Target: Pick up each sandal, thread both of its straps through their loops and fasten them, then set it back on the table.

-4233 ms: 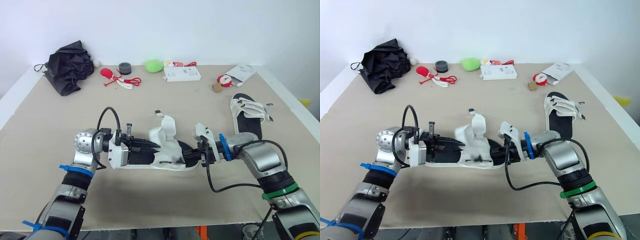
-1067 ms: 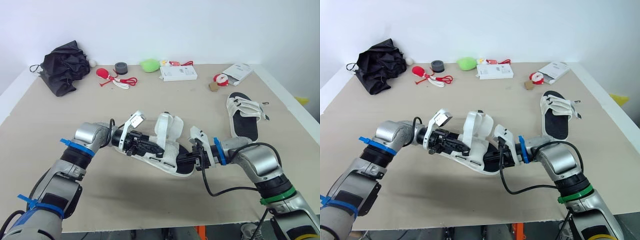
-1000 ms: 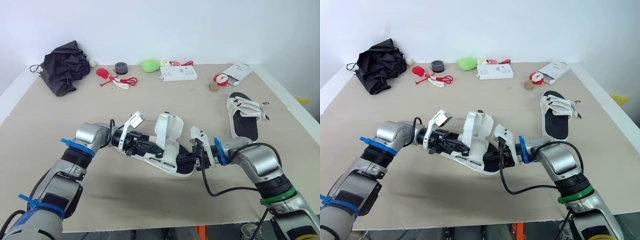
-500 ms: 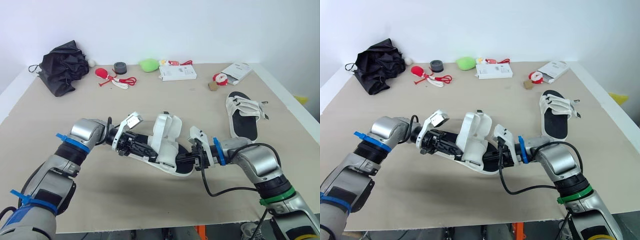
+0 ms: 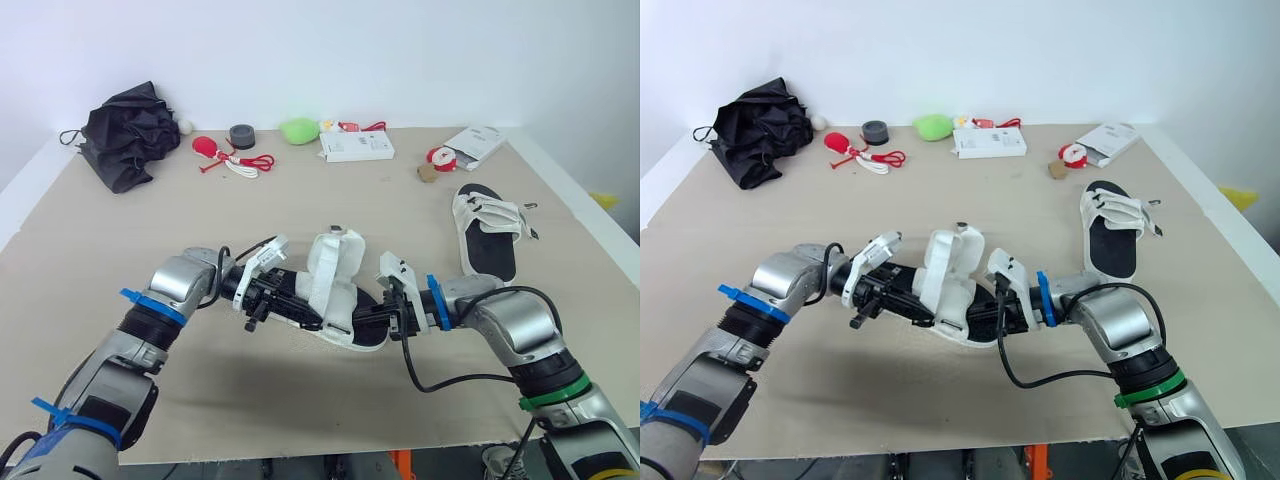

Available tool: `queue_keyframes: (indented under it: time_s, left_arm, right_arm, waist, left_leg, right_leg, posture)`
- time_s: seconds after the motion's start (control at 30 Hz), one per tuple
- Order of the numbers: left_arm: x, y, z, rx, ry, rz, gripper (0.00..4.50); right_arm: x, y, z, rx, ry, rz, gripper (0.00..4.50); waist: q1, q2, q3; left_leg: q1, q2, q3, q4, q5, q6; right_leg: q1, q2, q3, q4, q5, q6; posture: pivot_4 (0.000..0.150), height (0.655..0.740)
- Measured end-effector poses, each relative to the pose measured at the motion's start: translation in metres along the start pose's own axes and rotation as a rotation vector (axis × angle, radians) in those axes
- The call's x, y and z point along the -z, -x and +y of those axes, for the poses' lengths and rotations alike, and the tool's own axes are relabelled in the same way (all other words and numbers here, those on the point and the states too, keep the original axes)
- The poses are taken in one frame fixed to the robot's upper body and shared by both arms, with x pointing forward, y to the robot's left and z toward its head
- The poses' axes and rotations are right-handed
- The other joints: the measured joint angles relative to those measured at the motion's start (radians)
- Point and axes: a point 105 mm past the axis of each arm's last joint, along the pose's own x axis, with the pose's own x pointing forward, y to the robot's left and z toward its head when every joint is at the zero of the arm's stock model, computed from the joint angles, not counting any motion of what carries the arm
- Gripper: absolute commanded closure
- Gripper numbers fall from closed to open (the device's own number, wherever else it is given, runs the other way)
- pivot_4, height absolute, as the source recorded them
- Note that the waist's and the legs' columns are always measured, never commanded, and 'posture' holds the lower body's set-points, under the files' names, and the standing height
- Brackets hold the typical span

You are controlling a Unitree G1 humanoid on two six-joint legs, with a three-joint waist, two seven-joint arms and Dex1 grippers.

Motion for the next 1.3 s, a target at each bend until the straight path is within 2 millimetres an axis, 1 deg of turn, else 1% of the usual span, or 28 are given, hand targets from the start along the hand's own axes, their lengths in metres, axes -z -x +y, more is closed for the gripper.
queue_keyframes:
  time_s: [0.17, 0.23, 0.27, 0.3, 0.33, 0.4, 0.47, 0.5, 0.53, 0.57, 0.67, 0.73, 0.77, 0.83, 0.9, 1.0, 1.1, 1.17, 1.2, 1.23, 1.3]
  left_arm:
    - [0.002, 0.006, -0.006, -0.002, -0.063, 0.045, 4.47]
    - [0.001, 0.006, -0.005, -0.005, -0.084, 0.05, 3.87]
    - [0.001, 0.005, -0.005, -0.009, -0.095, 0.049, 3.45]
    - [-0.001, 0.005, -0.004, -0.018, -0.116, 0.045, 3.22]
    - [-0.002, 0.005, -0.003, -0.024, -0.13, 0.045, 2.68]
    - [-0.003, 0.006, -0.003, -0.027, -0.153, 0.048, 1.89]
    - [-0.003, 0.006, -0.003, -0.028, -0.172, 0.051, 1.01]
    - [-0.003, 0.006, -0.003, -0.029, -0.177, 0.05, 0.88]
    - [-0.002, 0.007, -0.003, -0.033, -0.182, 0.048, 0.31]
    - [-0.001, 0.007, -0.003, -0.035, -0.181, 0.046, 0.06]
    - [-0.004, 0.008, -0.007, -0.027, -0.11, 0.003, 0.06]
    - [-0.014, 0.01, -0.01, -0.025, 0.024, -0.065, 0.06]
    - [-0.022, 0.011, -0.009, -0.032, 0.071, -0.096, 0.06]
    - [-0.037, 0.011, -0.01, -0.037, 0.117, -0.149, 0.06]
    - [-0.045, 0.008, -0.01, -0.031, 0.155, -0.186, 0.06]
    - [-0.042, 0.005, -0.01, -0.034, 0.212, -0.193, 0.06]
    - [-0.032, 0.006, -0.011, -0.039, 0.23, -0.169, 0.06]
    - [-0.029, 0.006, -0.011, -0.041, 0.239, -0.166, 0.59]
    - [-0.029, 0.006, -0.011, -0.04, 0.234, -0.166, 0.79]
    - [-0.029, 0.006, -0.011, -0.041, 0.226, -0.167, 1.18]
    - [-0.029, 0.006, -0.01, -0.046, 0.222, -0.167, 2.1]
  right_arm:
    - [-0.001, -0.001, 0.0, -0.004, 0.006, -0.003, 4.5]
    - [-0.001, -0.001, 0.0, -0.004, 0.007, -0.004, 4.5]
    - [-0.001, -0.001, 0.0, -0.004, 0.007, -0.005, 4.5]
    - [-0.001, -0.001, 0.0, -0.003, 0.005, -0.005, 4.5]
    - [-0.001, -0.001, -0.001, -0.003, 0.004, -0.005, 4.5]
    - [-0.001, -0.001, -0.001, -0.002, 0.005, -0.006, 4.5]
    - [-0.001, -0.001, -0.002, -0.001, 0.006, -0.007, 4.5]
    - [0.0, -0.001, -0.002, -0.001, 0.005, -0.007, 4.5]
    - [-0.001, -0.001, -0.002, -0.002, 0.006, -0.007, 4.5]
    - [-0.001, -0.001, -0.002, -0.002, 0.006, -0.007, 4.5]
    - [-0.001, -0.002, -0.002, -0.005, 0.008, -0.007, 4.5]
    - [-0.001, -0.002, -0.002, -0.007, 0.009, -0.009, 4.5]
    - [-0.001, -0.002, -0.002, -0.008, 0.01, -0.009, 4.5]
    - [-0.001, -0.002, -0.002, -0.009, 0.012, -0.01, 4.5]
    - [-0.002, -0.004, -0.002, -0.013, 0.015, -0.012, 4.5]
    - [-0.003, -0.005, -0.001, -0.018, 0.018, -0.014, 4.5]
    - [-0.003, -0.005, -0.001, -0.018, 0.018, -0.014, 4.5]
    - [-0.003, -0.005, -0.002, -0.016, 0.017, -0.013, 4.5]
    - [-0.003, -0.005, -0.002, -0.014, 0.018, -0.013, 4.5]
    - [-0.003, -0.005, -0.002, -0.013, 0.017, -0.013, 4.5]
    - [-0.003, -0.005, -0.002, -0.012, 0.017, -0.013, 4.5]
  waist:
    - [-0.001, 0.0, 0.0]
    - [-0.001, 0.0, 0.0]
    - [-0.001, 0.0, 0.0]
    - [0.0, 0.0, 0.0]
    - [0.0, 0.0, 0.0]
    - [0.0, 0.0, 0.0]
    - [0.0, 0.0, 0.0]
    - [0.0, 0.0, 0.0]
    - [0.0, 0.0, 0.0]
    - [-0.001, 0.0, 0.0]
    - [-0.001, 0.0, 0.0]
    - [-0.001, 0.0, 0.0]
    - [-0.001, 0.0, 0.0]
    - [-0.001, 0.0, 0.0]
    - [-0.006, 0.0, 0.0]
    - [-0.011, 0.0, 0.0]
    - [-0.012, 0.0, 0.0]
    - [-0.011, 0.0, 0.0]
    - [-0.011, 0.0, 0.0]
    - [-0.011, 0.0, 0.0]
    - [-0.011, 0.0, 0.0]
  left_leg:
    - [0.0, 0.0, 0.0, -0.001, 0.0, 0.0]
    - [0.0, 0.001, 0.0, -0.001, 0.0, 0.0]
    - [0.0, 0.001, 0.0, -0.001, 0.0, 0.0]
    - [0.0, 0.001, 0.0, 0.0, 0.0, 0.0]
    - [0.0, 0.001, 0.0, 0.0, 0.0, 0.0]
    - [0.0, 0.0, 0.0, 0.0, 0.001, -0.001]
    - [0.0, 0.0, 0.0, 0.0, 0.001, -0.001]
    - [0.0, 0.0, 0.0, 0.0, 0.001, -0.001]
    - [0.0, 0.0, 0.001, 0.0, 0.001, -0.001]
    - [0.0, 0.0, 0.001, 0.0, 0.001, -0.001]
    - [0.0, 0.001, 0.001, 0.0, 0.001, -0.001]
    - [0.0, 0.001, 0.0, 0.0, 0.002, -0.001]
    - [0.0, 0.001, 0.0, 0.0, 0.002, -0.001]
    - [0.0, 0.001, 0.0, 0.0, 0.002, -0.001]
    - [0.0, 0.001, 0.0, 0.0, 0.002, -0.001]
    - [0.0, 0.001, 0.0, 0.0, 0.002, -0.001]
    - [0.0, 0.001, 0.0, -0.001, 0.002, -0.002]
    - [0.0, 0.001, 0.0, -0.001, 0.002, -0.002]
    - [0.0, 0.0, 0.0, -0.001, 0.003, -0.002]
    - [0.0, 0.0, 0.0, 0.0, 0.003, -0.003]
    - [0.0, 0.0, 0.0, 0.0, 0.003, -0.003]
  right_leg:
    - [-0.001, 0.001, 0.0, 0.0, 0.0, -0.001]
    - [-0.001, 0.001, 0.0, 0.0, 0.0, -0.001]
    - [-0.001, 0.001, 0.0, 0.0, 0.0, -0.001]
    - [-0.001, 0.001, 0.0, 0.001, 0.0, -0.001]
    - [-0.001, 0.001, 0.0, 0.001, 0.0, -0.001]
    - [-0.001, 0.001, 0.0, 0.001, 0.001, -0.001]
    - [-0.001, 0.001, 0.0, 0.001, 0.001, -0.001]
    - [-0.001, 0.001, 0.001, 0.001, 0.001, -0.001]
    - [-0.001, 0.001, 0.001, 0.001, 0.002, 0.0]
    - [-0.001, 0.001, 0.001, 0.001, 0.002, -0.001]
    - [-0.001, 0.001, 0.001, 0.001, 0.002, -0.001]
    - [-0.001, 0.002, 0.001, 0.001, 0.002, 0.0]
    - [-0.001, 0.002, 0.001, 0.001, 0.002, 0.0]
    - [-0.001, 0.002, 0.001, 0.001, 0.002, 0.0]
    - [-0.001, 0.002, 0.001, 0.002, 0.002, 0.0]
    - [-0.002, 0.002, 0.002, 0.002, 0.001, -0.001]
    - [-0.002, 0.002, 0.002, 0.002, 0.001, -0.002]
    - [-0.002, 0.001, 0.001, 0.003, 0.001, -0.002]
    - [-0.002, 0.001, 0.001, 0.003, 0.001, -0.001]
    - [-0.002, 0.001, 0.002, 0.003, 0.001, -0.001]
    - [-0.002, 0.001, 0.002, 0.003, 0.001, -0.001]
  posture:
    - [0.15, 0.74]
    - [0.15, 0.74]
    - [0.15, 0.74]
    - [0.15, 0.74]
    - [0.15, 0.74]
    - [0.15, 0.74]
    - [0.15, 0.74]
    - [0.15, 0.74]
    - [0.15, 0.74]
    - [0.15, 0.74]
    - [0.15, 0.74]
    - [0.15, 0.74]
    - [0.15, 0.74]
    - [0.15, 0.74]
    - [0.15, 0.74]
    - [0.15, 0.74]
    - [0.15, 0.74]
    - [0.15, 0.74]
    - [0.15, 0.74]
    - [0.15, 0.74]
    - [0.15, 0.74]
